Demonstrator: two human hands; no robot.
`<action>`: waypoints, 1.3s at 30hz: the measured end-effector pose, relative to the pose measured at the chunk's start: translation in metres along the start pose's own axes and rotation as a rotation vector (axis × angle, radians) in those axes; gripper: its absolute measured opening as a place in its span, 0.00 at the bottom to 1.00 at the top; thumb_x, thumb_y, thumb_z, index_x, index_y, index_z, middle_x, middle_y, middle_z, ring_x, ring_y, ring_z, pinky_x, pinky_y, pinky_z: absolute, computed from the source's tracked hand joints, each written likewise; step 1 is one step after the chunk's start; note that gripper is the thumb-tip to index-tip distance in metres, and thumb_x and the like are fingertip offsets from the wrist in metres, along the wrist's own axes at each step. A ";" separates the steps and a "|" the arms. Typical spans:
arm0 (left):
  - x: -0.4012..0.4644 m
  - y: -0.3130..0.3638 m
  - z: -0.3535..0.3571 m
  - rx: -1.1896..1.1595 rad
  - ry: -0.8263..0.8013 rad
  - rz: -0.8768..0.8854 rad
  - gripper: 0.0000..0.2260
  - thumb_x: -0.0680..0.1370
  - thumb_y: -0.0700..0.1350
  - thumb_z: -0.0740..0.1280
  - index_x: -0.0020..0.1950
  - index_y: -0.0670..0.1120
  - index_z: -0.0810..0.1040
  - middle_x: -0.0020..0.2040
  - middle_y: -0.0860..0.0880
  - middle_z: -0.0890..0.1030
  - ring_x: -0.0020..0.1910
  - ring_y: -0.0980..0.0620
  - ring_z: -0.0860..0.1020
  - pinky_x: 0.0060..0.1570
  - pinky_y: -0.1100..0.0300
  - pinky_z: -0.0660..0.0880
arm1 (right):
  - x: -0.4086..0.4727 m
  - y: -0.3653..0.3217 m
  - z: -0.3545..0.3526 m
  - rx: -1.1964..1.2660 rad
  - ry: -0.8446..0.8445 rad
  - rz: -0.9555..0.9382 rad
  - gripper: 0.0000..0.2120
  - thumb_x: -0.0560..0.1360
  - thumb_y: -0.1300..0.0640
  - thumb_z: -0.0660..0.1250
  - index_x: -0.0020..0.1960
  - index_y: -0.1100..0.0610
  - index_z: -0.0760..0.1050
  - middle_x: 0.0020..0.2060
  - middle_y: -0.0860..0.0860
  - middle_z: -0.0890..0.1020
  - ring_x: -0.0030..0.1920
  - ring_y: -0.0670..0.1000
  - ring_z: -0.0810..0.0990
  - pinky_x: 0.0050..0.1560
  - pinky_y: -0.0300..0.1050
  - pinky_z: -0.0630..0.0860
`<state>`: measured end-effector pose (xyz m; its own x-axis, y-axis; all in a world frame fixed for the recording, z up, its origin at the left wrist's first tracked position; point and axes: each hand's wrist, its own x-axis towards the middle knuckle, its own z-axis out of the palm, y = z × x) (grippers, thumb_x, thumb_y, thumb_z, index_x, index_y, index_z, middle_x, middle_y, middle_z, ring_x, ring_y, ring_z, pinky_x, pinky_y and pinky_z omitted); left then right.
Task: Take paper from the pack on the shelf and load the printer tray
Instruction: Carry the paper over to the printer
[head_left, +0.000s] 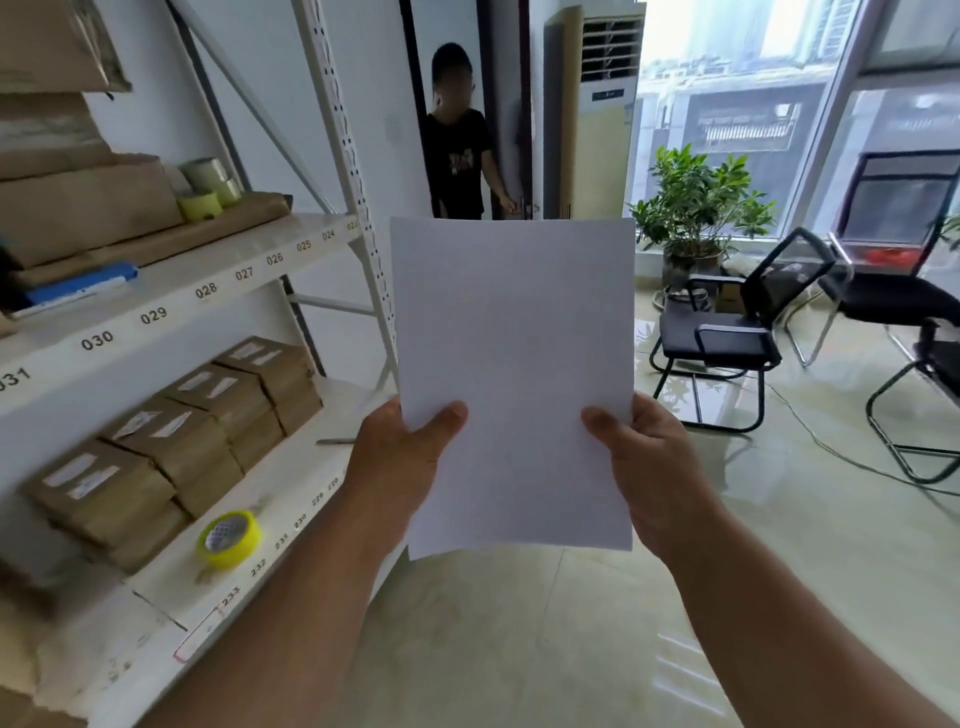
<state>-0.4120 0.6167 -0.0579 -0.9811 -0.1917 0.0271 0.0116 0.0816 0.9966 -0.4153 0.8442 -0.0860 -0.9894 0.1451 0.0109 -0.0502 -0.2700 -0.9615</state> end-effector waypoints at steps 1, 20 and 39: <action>0.008 -0.001 0.004 0.011 -0.003 -0.003 0.11 0.77 0.48 0.76 0.58 0.46 0.85 0.49 0.50 0.89 0.48 0.48 0.88 0.54 0.46 0.84 | 0.006 0.000 -0.002 0.002 0.007 0.002 0.08 0.81 0.66 0.67 0.58 0.60 0.82 0.52 0.61 0.88 0.51 0.65 0.86 0.58 0.72 0.80; 0.171 -0.018 0.046 -0.020 -0.107 -0.021 0.13 0.76 0.49 0.77 0.57 0.45 0.85 0.48 0.49 0.89 0.48 0.47 0.88 0.58 0.41 0.82 | 0.136 0.010 0.012 0.007 0.167 0.010 0.11 0.81 0.67 0.66 0.63 0.64 0.79 0.55 0.62 0.87 0.54 0.65 0.86 0.56 0.62 0.84; 0.273 -0.012 0.192 -0.101 -0.177 -0.056 0.09 0.77 0.43 0.75 0.57 0.45 0.85 0.50 0.47 0.89 0.50 0.45 0.88 0.59 0.43 0.82 | 0.275 -0.010 -0.087 0.053 0.190 0.032 0.11 0.81 0.67 0.67 0.63 0.63 0.79 0.54 0.60 0.88 0.48 0.59 0.88 0.49 0.54 0.86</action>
<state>-0.7173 0.7512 -0.0775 -0.9993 -0.0174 -0.0343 -0.0339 -0.0242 0.9991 -0.6752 0.9693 -0.0971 -0.9474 0.3110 -0.0757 -0.0315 -0.3260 -0.9449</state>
